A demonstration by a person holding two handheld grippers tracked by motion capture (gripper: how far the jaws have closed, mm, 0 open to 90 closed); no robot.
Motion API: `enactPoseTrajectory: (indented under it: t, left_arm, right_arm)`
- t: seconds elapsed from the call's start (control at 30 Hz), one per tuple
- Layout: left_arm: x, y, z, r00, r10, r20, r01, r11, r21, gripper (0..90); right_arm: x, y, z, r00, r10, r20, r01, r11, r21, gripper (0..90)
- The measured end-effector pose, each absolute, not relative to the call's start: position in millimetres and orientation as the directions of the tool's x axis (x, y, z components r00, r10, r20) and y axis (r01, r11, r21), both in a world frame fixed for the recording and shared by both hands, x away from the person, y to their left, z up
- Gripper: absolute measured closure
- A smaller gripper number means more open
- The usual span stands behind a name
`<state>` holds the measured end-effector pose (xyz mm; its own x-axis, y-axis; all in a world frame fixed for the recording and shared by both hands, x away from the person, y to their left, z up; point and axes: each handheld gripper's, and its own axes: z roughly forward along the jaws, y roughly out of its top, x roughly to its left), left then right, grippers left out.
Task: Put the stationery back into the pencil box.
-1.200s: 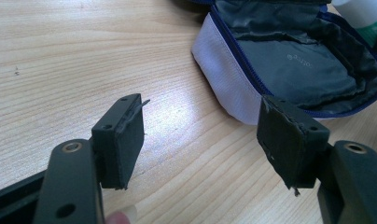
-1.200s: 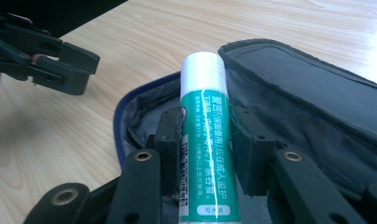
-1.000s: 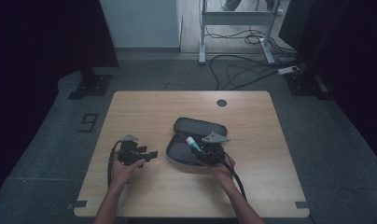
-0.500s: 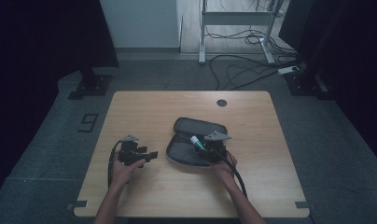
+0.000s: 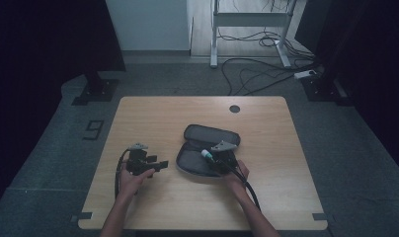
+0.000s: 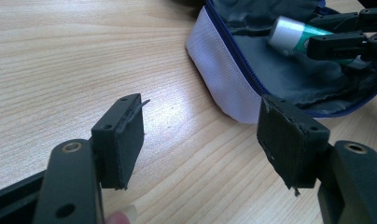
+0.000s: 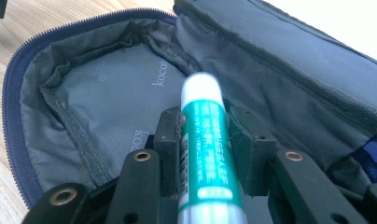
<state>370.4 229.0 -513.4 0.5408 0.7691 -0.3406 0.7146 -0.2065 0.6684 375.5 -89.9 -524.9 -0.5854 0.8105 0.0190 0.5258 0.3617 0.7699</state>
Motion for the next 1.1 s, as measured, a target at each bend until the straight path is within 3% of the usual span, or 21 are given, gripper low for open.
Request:
enactPoseTrajectory:
  t: [0.27, 0.3, 0.4, 0.8, 1.1]
  left_arm:
    - [371, 229, -514, 0.542, 0.769, -0.340, 0.715, -0.209, 0.667, 32.3]
    - [371, 229, -514, 0.543, 0.769, -0.338, 0.714, -0.210, 0.668, 32.2]
    - [371, 229, -514, 0.542, 0.769, -0.339, 0.714, -0.209, 0.669, 32.2]
    - [372, 234, -513, 0.525, 0.778, -0.346, 0.717, -0.184, 0.672, 32.3]
    - [370, 237, -509, 0.527, 0.776, -0.346, 0.711, -0.179, 0.680, 32.2]
  right_arm:
    - [375, -89, -525, -0.582, 0.813, 0.013, 0.529, 0.367, 0.765, 61.2]
    - [374, -89, -523, -0.568, 0.823, 0.003, 0.525, 0.359, 0.772, 52.7]
    - [372, -89, -520, -0.551, 0.834, 0.002, 0.524, 0.344, 0.779, 46.3]
    - [365, -100, -506, -0.577, 0.807, 0.127, 0.509, 0.235, 0.828, 41.4]
    - [360, -108, -500, -0.586, 0.796, 0.151, 0.495, 0.204, 0.845, 39.2]
